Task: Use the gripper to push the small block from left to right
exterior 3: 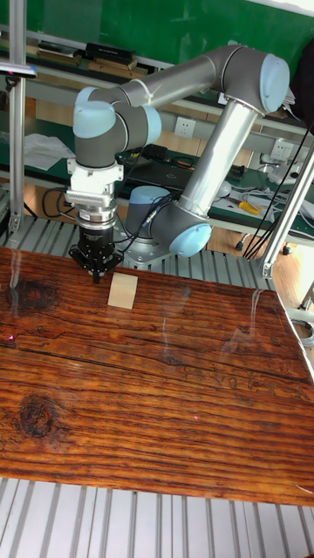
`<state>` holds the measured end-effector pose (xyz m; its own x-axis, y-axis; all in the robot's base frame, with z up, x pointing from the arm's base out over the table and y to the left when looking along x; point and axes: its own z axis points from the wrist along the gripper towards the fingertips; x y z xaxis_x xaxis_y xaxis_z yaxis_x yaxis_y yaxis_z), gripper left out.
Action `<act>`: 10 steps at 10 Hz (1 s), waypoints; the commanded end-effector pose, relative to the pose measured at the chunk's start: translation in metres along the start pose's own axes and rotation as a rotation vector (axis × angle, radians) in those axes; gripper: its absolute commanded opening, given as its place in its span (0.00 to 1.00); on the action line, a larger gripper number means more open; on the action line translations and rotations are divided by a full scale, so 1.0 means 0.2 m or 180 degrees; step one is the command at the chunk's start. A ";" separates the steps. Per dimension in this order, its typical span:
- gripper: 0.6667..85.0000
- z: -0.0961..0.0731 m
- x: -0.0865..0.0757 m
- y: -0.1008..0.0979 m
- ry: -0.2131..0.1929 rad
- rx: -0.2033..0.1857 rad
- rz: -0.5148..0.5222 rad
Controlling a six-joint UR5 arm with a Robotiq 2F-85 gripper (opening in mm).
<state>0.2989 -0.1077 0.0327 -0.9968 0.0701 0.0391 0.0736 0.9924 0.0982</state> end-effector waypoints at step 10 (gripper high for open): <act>0.00 -0.02 -0.16 0.13 -0.0364 -0.0336 0.0340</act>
<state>0.3269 -0.0920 0.0353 -0.9852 0.1644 -0.0490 0.1539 0.9732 0.1707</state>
